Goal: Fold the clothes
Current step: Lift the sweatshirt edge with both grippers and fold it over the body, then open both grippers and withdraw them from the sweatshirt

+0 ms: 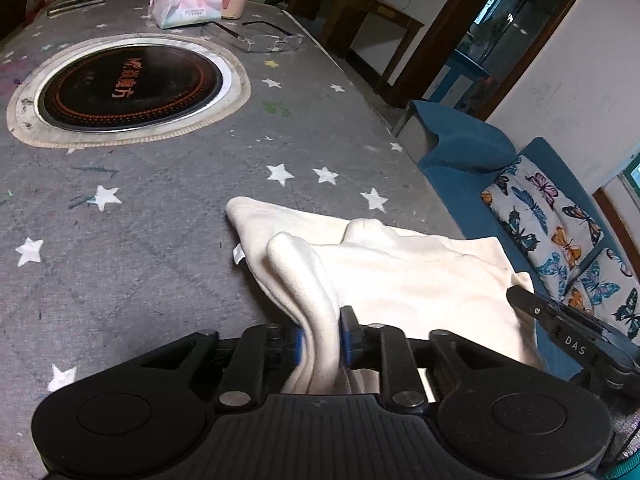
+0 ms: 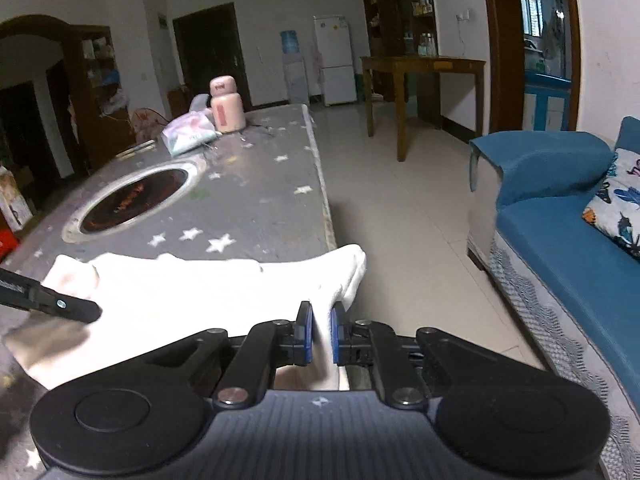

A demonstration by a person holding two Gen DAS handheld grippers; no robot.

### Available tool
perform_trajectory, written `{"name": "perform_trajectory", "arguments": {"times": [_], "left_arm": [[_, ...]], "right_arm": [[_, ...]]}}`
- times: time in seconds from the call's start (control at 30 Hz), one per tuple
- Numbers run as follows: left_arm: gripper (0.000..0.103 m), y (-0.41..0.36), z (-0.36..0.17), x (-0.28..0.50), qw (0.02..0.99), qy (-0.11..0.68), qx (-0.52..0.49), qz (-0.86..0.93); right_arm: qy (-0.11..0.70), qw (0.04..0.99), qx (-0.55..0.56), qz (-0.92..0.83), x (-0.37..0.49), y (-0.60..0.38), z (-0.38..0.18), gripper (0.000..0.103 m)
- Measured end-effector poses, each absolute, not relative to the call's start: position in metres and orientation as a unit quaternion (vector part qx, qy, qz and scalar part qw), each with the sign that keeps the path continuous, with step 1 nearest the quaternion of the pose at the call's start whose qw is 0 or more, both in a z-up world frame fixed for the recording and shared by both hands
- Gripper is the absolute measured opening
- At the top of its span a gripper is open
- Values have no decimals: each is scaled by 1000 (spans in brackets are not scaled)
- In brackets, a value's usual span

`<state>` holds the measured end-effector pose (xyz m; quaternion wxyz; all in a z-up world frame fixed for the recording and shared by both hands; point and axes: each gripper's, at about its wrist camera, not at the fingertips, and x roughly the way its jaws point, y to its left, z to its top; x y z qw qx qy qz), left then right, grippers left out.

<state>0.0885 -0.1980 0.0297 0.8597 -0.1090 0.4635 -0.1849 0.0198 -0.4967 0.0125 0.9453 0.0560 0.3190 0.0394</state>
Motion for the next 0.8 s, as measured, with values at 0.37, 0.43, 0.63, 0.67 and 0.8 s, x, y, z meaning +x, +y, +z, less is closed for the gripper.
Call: {"name": "perform_trajectory", "arguments": {"times": [0.37, 0.43, 0.63, 0.67, 0.8], "left_arm": [[51, -198, 37, 87, 866, 461, -92, -170], [54, -198, 39, 88, 870, 458, -83, -162], [61, -195, 37, 92, 871, 462, -77, -145], [61, -194, 36, 93, 871, 463, -77, -142], [62, -192, 37, 96, 873, 462, -75, -137]], "right_arm": [[309, 950, 34, 38, 17, -487, 22, 23], [307, 950, 33, 43, 18, -484, 23, 27], [312, 948, 31, 52, 22, -479, 20, 30], [314, 948, 31, 53, 22, -479, 19, 30], [312, 948, 26, 58, 23, -476, 19, 30]]}}
